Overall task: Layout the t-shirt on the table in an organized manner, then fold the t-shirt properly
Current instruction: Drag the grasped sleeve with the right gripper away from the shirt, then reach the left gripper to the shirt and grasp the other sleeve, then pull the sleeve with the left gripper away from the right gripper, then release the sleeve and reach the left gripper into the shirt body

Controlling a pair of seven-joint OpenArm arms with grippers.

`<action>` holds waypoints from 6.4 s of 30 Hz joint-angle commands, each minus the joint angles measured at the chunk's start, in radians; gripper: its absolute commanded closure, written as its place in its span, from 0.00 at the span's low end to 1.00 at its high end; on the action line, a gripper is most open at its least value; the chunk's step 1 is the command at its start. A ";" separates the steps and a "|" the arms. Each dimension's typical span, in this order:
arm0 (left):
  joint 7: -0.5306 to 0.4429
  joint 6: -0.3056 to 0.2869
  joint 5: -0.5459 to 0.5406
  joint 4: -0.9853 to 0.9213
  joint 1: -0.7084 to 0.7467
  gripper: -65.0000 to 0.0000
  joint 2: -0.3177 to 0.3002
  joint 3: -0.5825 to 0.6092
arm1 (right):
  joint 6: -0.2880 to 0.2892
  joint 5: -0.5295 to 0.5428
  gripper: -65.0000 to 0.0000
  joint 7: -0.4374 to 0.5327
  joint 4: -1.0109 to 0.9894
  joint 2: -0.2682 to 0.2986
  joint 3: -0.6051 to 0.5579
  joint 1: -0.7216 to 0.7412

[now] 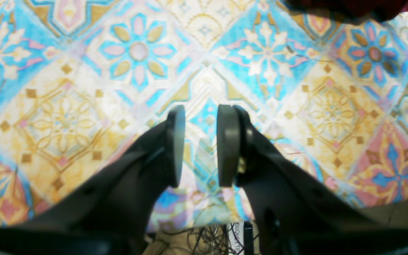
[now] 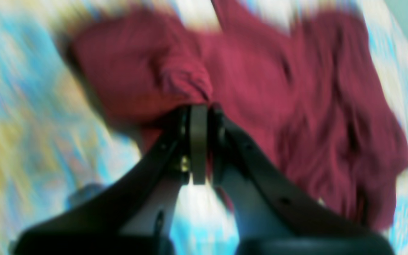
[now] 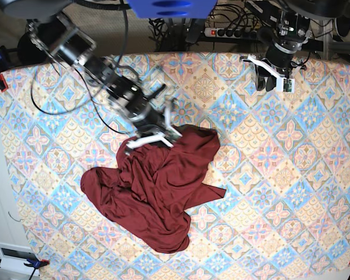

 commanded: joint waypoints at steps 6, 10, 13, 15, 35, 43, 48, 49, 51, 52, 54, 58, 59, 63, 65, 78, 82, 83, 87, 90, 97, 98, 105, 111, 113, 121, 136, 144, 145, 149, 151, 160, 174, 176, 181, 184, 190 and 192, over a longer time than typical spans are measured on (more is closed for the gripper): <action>-0.022 -0.004 0.000 0.016 -0.027 0.76 -0.008 0.001 | -0.011 -0.008 0.99 0.041 0.125 0.121 0.194 -0.100; -0.022 -0.004 0.000 0.016 -0.038 0.76 -0.008 0.001 | -0.011 -0.008 0.99 0.058 0.157 0.170 0.361 -0.191; -0.022 -0.004 0.000 0.016 -0.068 0.76 -0.008 0.003 | -0.011 -0.008 0.99 0.109 0.152 0.191 0.510 -0.255; -0.022 -0.004 0.002 0.016 -0.071 0.76 -0.008 0.003 | -0.011 -0.006 0.99 0.133 0.148 0.194 0.622 -0.300; 0.078 -0.006 0.013 -0.045 -0.291 0.75 -0.014 0.135 | -0.011 -0.003 0.98 0.161 -0.127 0.171 1.119 -0.329; 0.116 -0.006 0.005 -0.168 -0.477 0.75 -0.014 0.205 | -0.011 -0.006 0.98 0.161 -0.185 0.134 1.050 -0.246; 0.116 -0.006 -0.015 -0.286 -0.604 0.75 -0.006 0.205 | -0.011 -0.008 0.98 0.161 -0.178 0.133 0.996 -0.245; 0.116 -0.006 -0.033 -0.306 -0.632 0.75 -0.006 0.205 | -0.011 -0.008 0.98 0.161 -0.178 0.133 0.986 -0.245; 0.116 -0.006 -0.095 -0.369 -0.701 0.75 -0.006 0.205 | -0.011 -0.008 0.98 0.161 -0.178 0.133 0.963 -0.243; 0.116 -0.006 -0.127 -0.404 -0.734 0.75 -0.006 0.205 | -0.011 -0.008 0.98 0.161 -0.178 0.133 0.952 -0.243; 0.116 -0.006 -0.190 -0.481 -0.806 0.75 -0.003 0.205 | -0.011 -0.008 0.98 0.161 -0.178 0.131 0.932 -0.242; 0.116 -0.006 -0.279 -0.641 -0.946 0.75 0.041 0.205 | -0.011 -0.008 0.98 0.161 -0.178 0.131 0.914 -0.242; 0.116 -0.006 -0.294 -0.678 -0.977 0.75 0.057 0.205 | -0.011 -0.008 0.98 0.161 -0.178 0.131 0.914 -0.242; 0.119 -0.006 -0.334 -0.854 -1.095 0.73 0.123 0.207 | -0.011 -0.008 0.98 0.161 -0.178 0.102 0.920 -0.242; 0.119 -0.006 -0.349 -0.934 -1.142 0.66 0.156 0.207 | -0.011 -0.008 0.98 0.161 -0.178 0.091 0.918 -0.242; 0.115 -0.006 -0.385 -1.271 -1.311 0.54 0.291 0.201 | -0.011 -0.008 0.98 0.161 -0.178 0.085 0.917 -0.242; 0.113 -0.004 -0.385 -1.353 -1.336 0.55 0.324 0.199 | -0.011 -0.008 0.98 0.161 -0.178 0.085 0.917 -0.242; 0.113 -0.004 -0.383 -1.371 -1.337 0.55 0.333 0.199 | -0.011 -0.008 0.98 0.161 -0.178 0.085 0.918 -0.242; 0.113 -0.002 -0.383 -1.433 -1.337 0.55 0.357 0.199 | -0.011 -0.008 0.98 0.161 -0.178 0.085 0.920 -0.242; 0.113 -0.004 -0.383 -1.463 -1.336 0.58 0.359 0.199 | -0.011 -0.008 0.98 0.161 -0.178 0.085 0.920 -0.242; 0.123 -0.007 -0.380 -1.463 -1.330 1.00 0.354 0.205 | -0.011 -0.008 0.98 0.162 -0.176 0.085 0.920 -0.242; 0.135 -0.007 -0.380 -1.454 -1.330 1.00 0.353 0.207 | -0.011 -0.008 0.98 0.162 -0.176 0.085 0.920 -0.242; 0.305 -0.007 -0.382 -1.096 -1.205 1.00 0.242 0.207 | -0.011 -0.008 0.98 0.204 -0.176 0.085 0.921 -0.242; 0.363 -0.009 -0.386 -0.868 -1.032 1.00 0.120 0.207 | -0.011 -0.008 0.98 0.218 -0.178 0.085 0.923 -0.246; 0.362 -0.009 -0.386 -0.757 -0.946 1.00 0.074 0.205 | -0.011 -0.006 0.98 0.218 -0.179 0.085 0.923 -0.248; 0.354 -0.010 -0.386 -0.349 -0.598 1.00 -0.091 0.181 | -0.011 -0.006 0.98 0.211 -0.191 0.088 0.972 -0.248; 0.357 -0.010 -0.382 0.016 -0.068 1.00 -0.239 -0.005 | -0.011 -0.006 0.98 0.216 -0.280 0.088 1.125 -0.297; 0.362 -0.010 -0.383 0.016 0.033 1.00 -0.267 0.003 | -0.011 -0.008 0.98 0.208 -0.308 0.087 1.170 -0.317; 0.362 -0.010 -0.383 0.016 0.037 1.00 -0.272 0.004 | -0.011 -0.008 0.98 0.208 -0.316 0.085 1.188 -0.315; 0.362 -0.010 -0.383 0.016 0.031 1.00 -0.275 0.003 | -0.011 -0.008 0.98 0.215 -0.323 0.085 1.230 -0.317; 0.362 -0.010 -0.386 0.017 0.025 1.00 -0.275 0.003 | -0.011 -0.008 0.98 0.213 -0.320 0.085 1.230 -0.317; 0.363 -0.010 -0.389 0.030 -0.002 0.76 -0.275 0.006 | -0.011 -0.008 0.98 0.208 -0.317 0.085 1.228 -0.318; 0.442 -0.010 -0.466 0.036 -0.004 0.63 -0.292 -0.066 | -0.011 -0.008 0.98 0.208 -0.316 0.085 1.234 -0.334; 0.409 -0.010 -0.466 0.037 -0.007 0.63 -0.273 -0.123 | -0.011 -0.008 0.98 0.208 -0.311 0.085 1.234 -0.338; 0.434 -0.010 -0.530 0.034 -0.160 0.63 -0.218 -0.167 | -0.012 -0.009 0.84 0.213 -0.310 0.085 1.234 -0.363; 0.439 -0.009 -0.552 0.024 -0.266 0.63 -0.170 -0.167 | -0.015 -0.009 0.75 0.208 -0.270 0.084 1.236 -0.393; 0.439 -0.009 -0.560 -0.127 -0.440 0.63 -0.103 -0.121 | -0.017 -0.009 0.63 0.188 -0.241 0.047 1.306 -0.424; 0.439 -0.009 -0.557 -0.193 -0.504 0.63 -0.077 -0.095 | -0.017 -0.011 0.61 0.190 -0.237 0.019 1.343 -0.424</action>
